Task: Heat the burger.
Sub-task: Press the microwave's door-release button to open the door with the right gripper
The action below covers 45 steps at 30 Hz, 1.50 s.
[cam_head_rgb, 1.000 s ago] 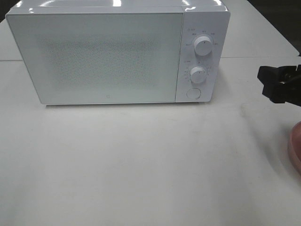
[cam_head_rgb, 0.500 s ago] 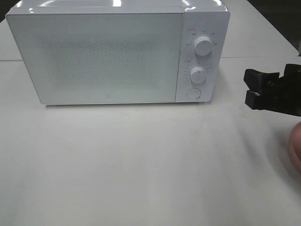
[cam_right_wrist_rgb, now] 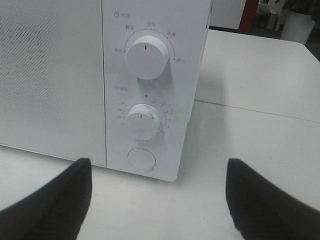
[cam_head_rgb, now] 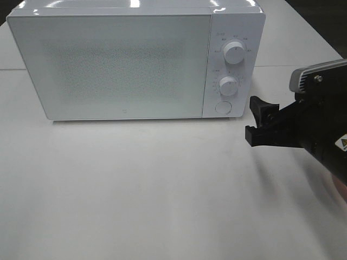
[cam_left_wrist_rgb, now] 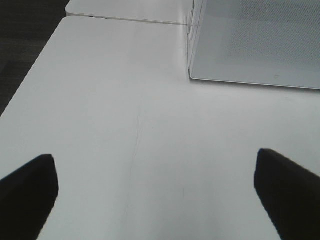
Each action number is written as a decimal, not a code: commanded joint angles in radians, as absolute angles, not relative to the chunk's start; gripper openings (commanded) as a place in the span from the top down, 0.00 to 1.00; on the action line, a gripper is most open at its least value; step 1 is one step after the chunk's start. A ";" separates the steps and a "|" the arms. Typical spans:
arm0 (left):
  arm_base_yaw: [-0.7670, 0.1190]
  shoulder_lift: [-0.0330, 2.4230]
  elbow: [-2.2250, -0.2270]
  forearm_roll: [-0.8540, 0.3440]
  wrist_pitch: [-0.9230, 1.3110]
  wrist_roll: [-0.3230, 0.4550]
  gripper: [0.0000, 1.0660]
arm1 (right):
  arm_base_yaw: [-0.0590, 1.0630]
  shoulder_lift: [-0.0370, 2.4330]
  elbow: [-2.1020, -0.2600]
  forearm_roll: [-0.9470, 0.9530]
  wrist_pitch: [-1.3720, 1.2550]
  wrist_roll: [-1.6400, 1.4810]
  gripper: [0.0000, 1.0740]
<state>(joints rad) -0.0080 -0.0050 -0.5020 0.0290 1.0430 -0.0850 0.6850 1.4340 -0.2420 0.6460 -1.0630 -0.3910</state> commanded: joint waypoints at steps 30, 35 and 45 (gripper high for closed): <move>-0.007 -0.027 -0.500 0.032 1.035 -0.086 0.06 | 0.788 1.725 -0.440 0.813 -1.121 -0.346 0.33; -0.007 -0.027 -0.500 0.032 1.035 -0.086 0.06 | 0.788 1.725 -0.440 0.812 -1.121 -0.282 0.33; -0.007 -0.027 -0.500 0.032 1.035 -0.086 0.06 | 0.788 1.725 -0.440 0.812 -1.122 0.276 0.44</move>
